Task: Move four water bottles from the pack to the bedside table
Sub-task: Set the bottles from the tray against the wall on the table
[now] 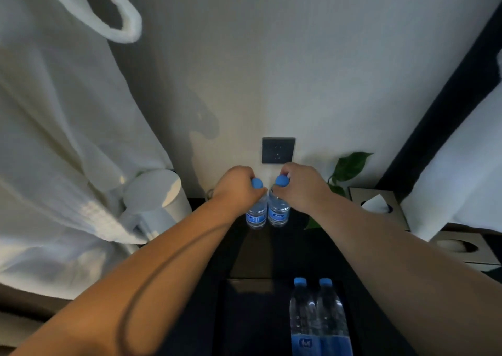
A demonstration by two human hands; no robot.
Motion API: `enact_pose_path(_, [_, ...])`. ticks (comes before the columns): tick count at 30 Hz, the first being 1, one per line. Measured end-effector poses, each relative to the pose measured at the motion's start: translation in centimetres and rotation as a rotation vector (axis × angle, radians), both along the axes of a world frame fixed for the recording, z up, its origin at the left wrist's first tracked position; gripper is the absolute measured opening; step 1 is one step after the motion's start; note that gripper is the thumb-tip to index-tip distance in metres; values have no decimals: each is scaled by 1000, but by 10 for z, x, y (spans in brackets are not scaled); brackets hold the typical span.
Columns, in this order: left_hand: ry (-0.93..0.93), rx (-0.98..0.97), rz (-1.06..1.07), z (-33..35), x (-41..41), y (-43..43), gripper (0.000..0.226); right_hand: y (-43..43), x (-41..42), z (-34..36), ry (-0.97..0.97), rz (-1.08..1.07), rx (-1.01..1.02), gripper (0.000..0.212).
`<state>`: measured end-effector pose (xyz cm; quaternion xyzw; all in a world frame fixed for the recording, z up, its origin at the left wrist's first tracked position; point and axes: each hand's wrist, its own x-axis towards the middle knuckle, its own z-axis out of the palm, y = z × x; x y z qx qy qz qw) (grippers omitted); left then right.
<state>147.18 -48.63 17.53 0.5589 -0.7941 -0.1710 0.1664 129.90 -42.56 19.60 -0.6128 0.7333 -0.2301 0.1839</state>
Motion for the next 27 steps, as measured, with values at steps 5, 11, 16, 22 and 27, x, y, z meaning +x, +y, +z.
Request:
enact_pose_path(5, [-20,36,14,-14,-19,-27,25,-29,-16,-15,-12,1,36,19])
enact_pose_path(11, [26,69,54,-26,-38,-48,23,-51,-28,-34,-59,-34,70,20])
enact_pose_path(16, [14,35,40,-30,-40,-56,25,-56,-33,-42,-62,-31,54,23])
enact_pose_path(22, [-31,69,38,-39,-33,-40,29,-46,-34,-54,-41,-11,55,31])
enact_pose_path(27, [18,91,69,-42,-25,-27,39,-30,-29,-61,-52,-71,36,42])
